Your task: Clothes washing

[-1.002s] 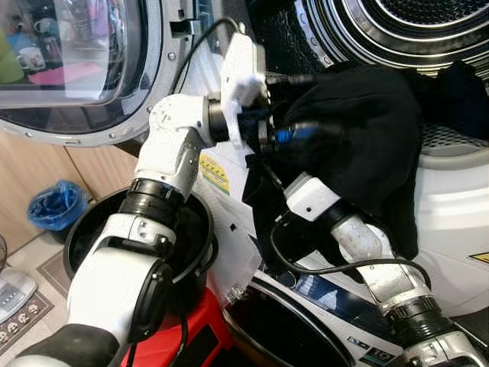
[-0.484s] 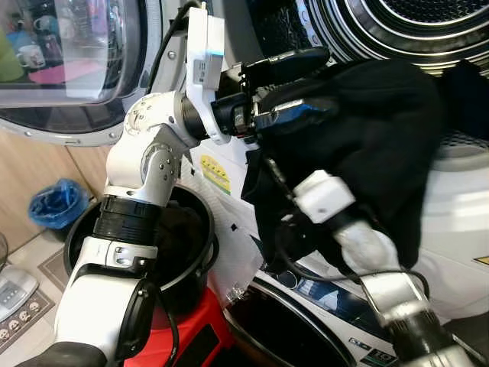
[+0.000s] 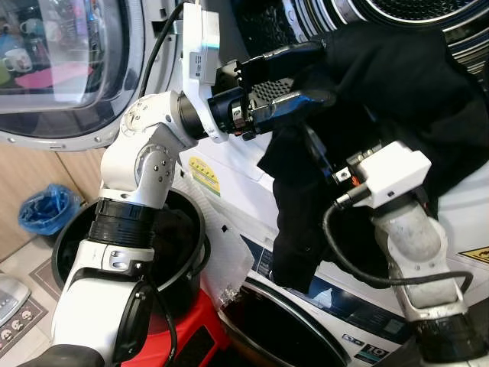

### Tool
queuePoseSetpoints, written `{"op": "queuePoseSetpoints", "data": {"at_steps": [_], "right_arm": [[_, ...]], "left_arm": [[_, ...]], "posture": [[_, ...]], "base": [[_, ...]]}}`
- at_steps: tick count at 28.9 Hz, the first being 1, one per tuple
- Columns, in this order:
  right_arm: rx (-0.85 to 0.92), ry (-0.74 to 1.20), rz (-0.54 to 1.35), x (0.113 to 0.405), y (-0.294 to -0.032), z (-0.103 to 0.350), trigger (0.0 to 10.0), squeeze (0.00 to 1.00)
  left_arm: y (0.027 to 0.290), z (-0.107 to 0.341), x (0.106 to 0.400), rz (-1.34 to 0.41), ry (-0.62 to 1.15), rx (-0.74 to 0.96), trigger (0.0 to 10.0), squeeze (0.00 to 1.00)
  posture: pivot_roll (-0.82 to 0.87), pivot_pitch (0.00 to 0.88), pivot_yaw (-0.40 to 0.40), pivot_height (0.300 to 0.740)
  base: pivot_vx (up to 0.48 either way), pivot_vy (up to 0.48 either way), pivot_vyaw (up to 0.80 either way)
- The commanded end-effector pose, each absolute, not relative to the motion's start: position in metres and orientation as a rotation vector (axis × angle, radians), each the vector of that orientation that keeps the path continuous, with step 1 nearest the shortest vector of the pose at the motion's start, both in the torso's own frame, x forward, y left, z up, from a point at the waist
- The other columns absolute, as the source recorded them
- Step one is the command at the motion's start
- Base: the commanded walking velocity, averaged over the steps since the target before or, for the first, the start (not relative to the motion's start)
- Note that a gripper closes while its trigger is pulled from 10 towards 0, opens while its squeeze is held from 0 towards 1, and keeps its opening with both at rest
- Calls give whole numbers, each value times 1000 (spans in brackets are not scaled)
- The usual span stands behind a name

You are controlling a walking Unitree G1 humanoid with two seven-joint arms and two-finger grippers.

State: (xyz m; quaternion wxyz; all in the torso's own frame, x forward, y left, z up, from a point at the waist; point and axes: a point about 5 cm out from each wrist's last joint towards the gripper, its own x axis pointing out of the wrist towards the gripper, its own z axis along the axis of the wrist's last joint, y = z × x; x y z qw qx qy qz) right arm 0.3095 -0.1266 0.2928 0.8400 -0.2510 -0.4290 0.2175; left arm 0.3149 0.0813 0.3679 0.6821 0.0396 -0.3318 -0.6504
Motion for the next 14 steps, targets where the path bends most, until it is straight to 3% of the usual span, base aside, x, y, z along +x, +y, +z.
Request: {"op": "queuePoseSetpoints", "data": {"at_steps": [1, 6, 14], "right_arm": [[-621, -897, 462, 316, -124, 296, 10000, 0], [-691, -921, 474, 332, -109, 310, 10000, 0], [-711, -1061, 437, 352, -68, 367, 10000, 0]], "left_arm": [[81, 372, 308, -1473, -762, 113, 10000, 0], [80, 371, 304, -1484, -762, 106, 10000, 0], [73, 365, 294, -1510, -751, 72, 10000, 0]], "posture": [[71, 111, -4, 740], [74, 109, -5, 740], [79, 108, -5, 740]], "base": [[0, 0, 0], [0, 0, 0], [0, 0, 0]]}}
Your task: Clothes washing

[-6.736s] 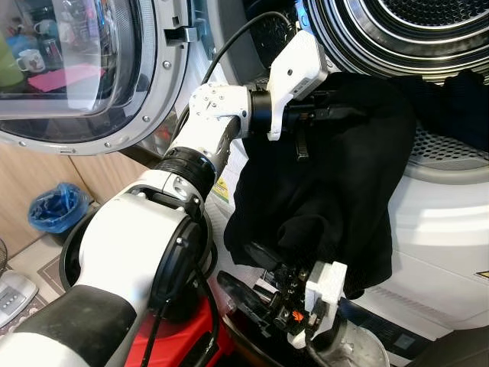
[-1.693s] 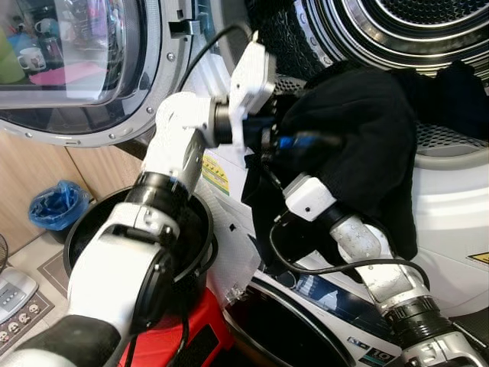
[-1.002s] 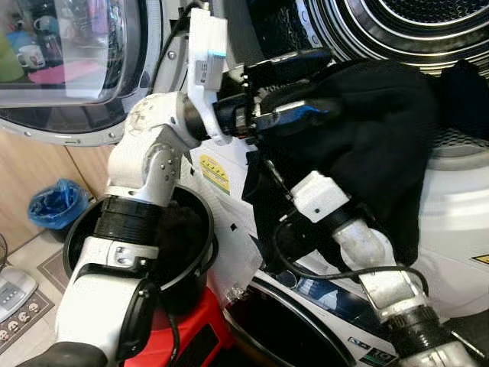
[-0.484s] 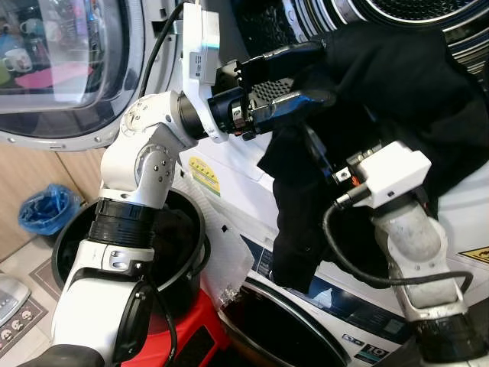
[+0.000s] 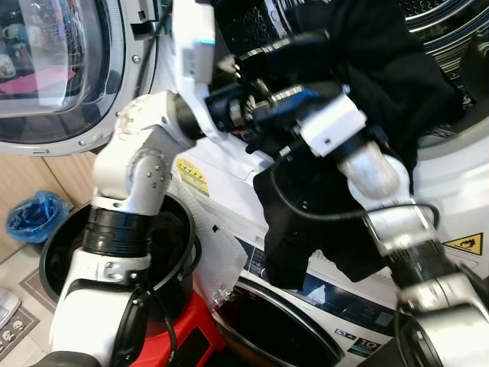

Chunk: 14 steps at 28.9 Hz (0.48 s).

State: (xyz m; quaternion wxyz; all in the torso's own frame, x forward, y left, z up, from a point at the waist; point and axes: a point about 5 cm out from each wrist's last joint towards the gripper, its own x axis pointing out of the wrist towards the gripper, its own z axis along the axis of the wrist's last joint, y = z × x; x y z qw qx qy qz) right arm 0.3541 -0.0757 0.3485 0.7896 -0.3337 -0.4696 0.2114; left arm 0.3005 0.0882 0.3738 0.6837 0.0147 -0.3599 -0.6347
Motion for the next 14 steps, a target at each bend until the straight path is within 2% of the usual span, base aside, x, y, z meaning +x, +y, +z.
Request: {"op": "queuePoseSetpoints", "data": {"at_steps": [1, 6, 8, 11, 12, 14], "right_arm": [[-702, -1072, 439, 353, -63, 373, 10000, 0], [-672, -1081, 432, 360, -43, 392, 10000, 0], [-667, -1081, 442, 362, -38, 392, 10000, 0], [-651, -1077, 471, 362, -34, 386, 10000, 0], [-635, -1054, 496, 365, -32, 376, 10000, 0], [-623, -1025, 516, 367, -29, 363, 10000, 0]], "left_arm": [[72, 364, 293, -1511, -748, 54, 10000, 0], [70, 358, 286, -1487, -746, 10, 10000, 0], [74, 371, 281, -1373, -872, 48, 10000, 0], [83, 397, 267, -1331, -973, 32, 10000, 0], [83, 405, 251, -1409, -996, 91, 10000, 0], [84, 407, 238, -1496, -971, 169, 10000, 0]], "posture": [[79, 108, -5, 740], [93, 102, -13, 740], [102, 105, -25, 740], [113, 111, -35, 740], [118, 113, -38, 740], [128, 107, -39, 740]], "base": [[0, 0, 0], [0, 0, 0], [0, 0, 0], [0, 0, 0], [0, 0, 0], [0, 0, 0]]}}
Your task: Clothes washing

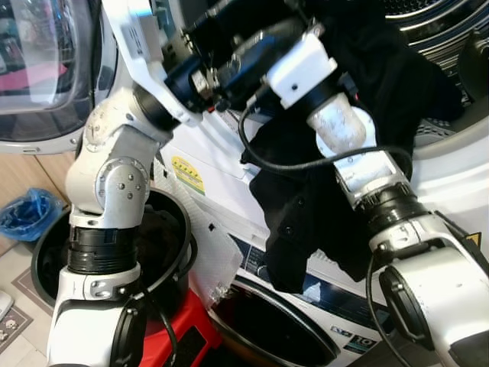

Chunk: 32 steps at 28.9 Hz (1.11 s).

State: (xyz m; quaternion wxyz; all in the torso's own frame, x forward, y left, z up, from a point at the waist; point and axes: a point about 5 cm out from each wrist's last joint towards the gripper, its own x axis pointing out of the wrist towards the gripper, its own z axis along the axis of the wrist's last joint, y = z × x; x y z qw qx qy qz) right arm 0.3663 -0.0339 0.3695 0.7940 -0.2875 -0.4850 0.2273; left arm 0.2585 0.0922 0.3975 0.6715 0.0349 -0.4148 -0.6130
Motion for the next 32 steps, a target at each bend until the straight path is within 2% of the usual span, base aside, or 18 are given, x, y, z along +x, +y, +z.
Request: {"op": "queuePoseSetpoints", "data": {"at_steps": [1, 6, 9, 13, 15, 16, 17, 19, 23, 25, 26, 27, 28, 29, 30, 31, 32], "right_arm": [[-622, -1020, 519, 367, -29, 361, 10000, 0], [-603, -965, 565, 370, -23, 343, 10000, 0], [-606, -935, 569, 373, -21, 335, 10000, 0], [-606, -904, 573, 376, -21, 329, 10000, 0], [-618, -870, 576, 378, -21, 322, 10000, 0], [-616, -861, 573, 379, -22, 320, 10000, 0], [-616, -861, 573, 379, -22, 320, 10000, 0], [-592, -836, 566, 381, -22, 317, 10000, 0], [-596, -817, 574, 382, -19, 313, 10000, 0], [-579, -802, 578, 382, -17, 311, 10000, 0], [-579, -802, 578, 382, -17, 311, 10000, 0], [-568, -787, 582, 382, -14, 308, 10000, 0], [-568, -787, 582, 382, -14, 308, 10000, 0], [-564, -778, 578, 382, -12, 308, 10000, 0], [-564, -778, 578, 382, -12, 308, 10000, 0], [-555, -777, 573, 383, -11, 312, 10000, 0], [-555, -777, 573, 383, -11, 312, 10000, 0]], "left_arm": [[84, 406, 239, -1498, -956, 184, 10000, 0], [94, 401, 246, -1535, -885, 191, 10000, 0], [96, 397, 257, -1421, -867, 275, 10000, 0], [101, 398, 256, -1301, -867, 309, 10000, 0], [116, 382, 250, -1382, -717, 340, 10000, 0], [124, 377, 246, -1445, -653, 298, 10000, 0], [124, 377, 246, -1445, -653, 298, 10000, 0], [152, 370, 226, -1648, -577, 203, 10000, 0], [172, 372, 219, -1680, -596, 165, 10000, 0], [178, 386, 214, -1713, -662, 61, 10000, 0], [178, 386, 214, -1713, -662, 61, 10000, 0], [184, 396, 201, -1828, -721, -39, 10000, 0], [184, 396, 201, -1828, -721, -39, 10000, 0], [186, 385, 203, -1845, -621, -39, 10000, 0], [186, 385, 203, -1845, -621, -39, 10000, 0], [184, 354, 217, -1771, -396, 4, 10000, 0], [184, 354, 217, -1771, -396, 4, 10000, 0]], "posture": [[128, 107, -39, 740], [141, 110, -45, 740], [144, 111, -43, 740], [144, 107, -40, 740], [157, 105, -43, 740], [157, 105, -43, 740], [157, 105, -43, 740], [178, 106, -47, 740], [194, 106, -45, 740], [201, 106, -48, 740], [201, 106, -48, 740], [201, 102, -46, 740], [201, 102, -46, 740], [198, 104, -41, 740], [198, 104, -41, 740], [205, 105, -40, 740], [205, 105, -40, 740]], "base": [[0, 0, 0], [0, 0, 0], [0, 0, 0], [0, 0, 0], [0, 0, 0], [0, 0, 0], [0, 0, 0], [0, 0, 0], [0, 0, 0], [0, 0, 0], [0, 0, 0], [0, 0, 0], [0, 0, 0], [0, 0, 0], [0, 0, 0], [0, 0, 0], [0, 0, 0]]}}
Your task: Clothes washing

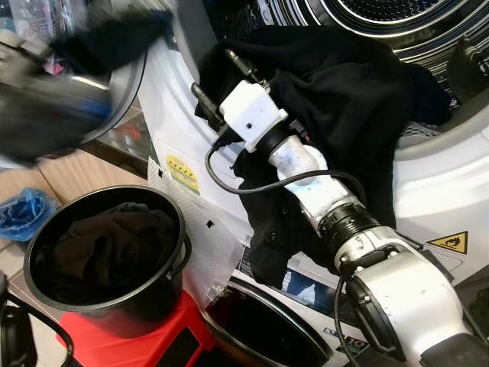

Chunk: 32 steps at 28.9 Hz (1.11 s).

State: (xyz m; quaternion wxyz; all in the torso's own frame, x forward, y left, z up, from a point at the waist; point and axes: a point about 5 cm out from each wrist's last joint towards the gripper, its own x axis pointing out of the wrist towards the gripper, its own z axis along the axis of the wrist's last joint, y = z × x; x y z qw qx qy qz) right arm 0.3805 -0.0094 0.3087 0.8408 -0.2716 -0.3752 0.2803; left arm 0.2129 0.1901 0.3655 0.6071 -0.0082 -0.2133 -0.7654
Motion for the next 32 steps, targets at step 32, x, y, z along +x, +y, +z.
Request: {"op": "queuePoseSetpoints", "data": {"at_steps": [32], "right_arm": [[-771, -604, -135, 408, -64, 407, 10000, 0]], "left_arm": [[171, 78, 273, -940, 357, 52, 10000, 0]], "posture": [[216, 105, -71, 740]], "base": [[0, 0, 0]]}}
